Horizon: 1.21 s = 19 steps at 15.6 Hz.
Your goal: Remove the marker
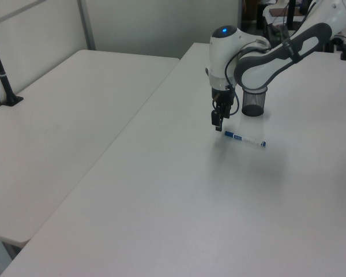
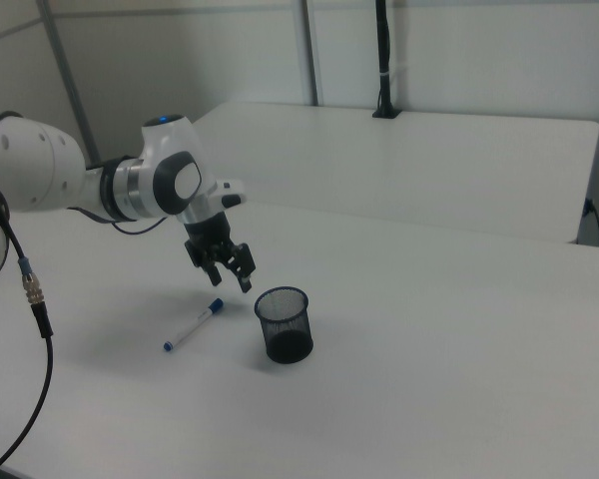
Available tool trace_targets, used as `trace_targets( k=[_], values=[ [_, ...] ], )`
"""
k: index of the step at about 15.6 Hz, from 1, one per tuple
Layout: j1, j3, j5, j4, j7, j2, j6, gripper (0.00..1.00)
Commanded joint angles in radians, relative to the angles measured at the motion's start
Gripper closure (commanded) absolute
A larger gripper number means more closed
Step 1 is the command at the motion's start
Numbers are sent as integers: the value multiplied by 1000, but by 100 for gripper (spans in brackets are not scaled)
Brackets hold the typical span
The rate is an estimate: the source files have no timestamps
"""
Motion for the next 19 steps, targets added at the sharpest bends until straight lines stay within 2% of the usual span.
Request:
trace_targets(
  k=[1, 5, 10, 13, 16, 19],
  values=[
    [4, -6, -7, -16, 34, -94, -37, 0],
    [-24, -5, 2, -13, 30, -241, -179, 0],
    [-80, -2, 67, -11, 22, -404, -330, 0],
    [-109, -3, 160, 21, -71, -464, -478, 0],
    [-148, -9, 244, 12, -131, -527, -513, 0],
    [-165, -11, 262, 13, -174, -522, -498, 0]
  ],
)
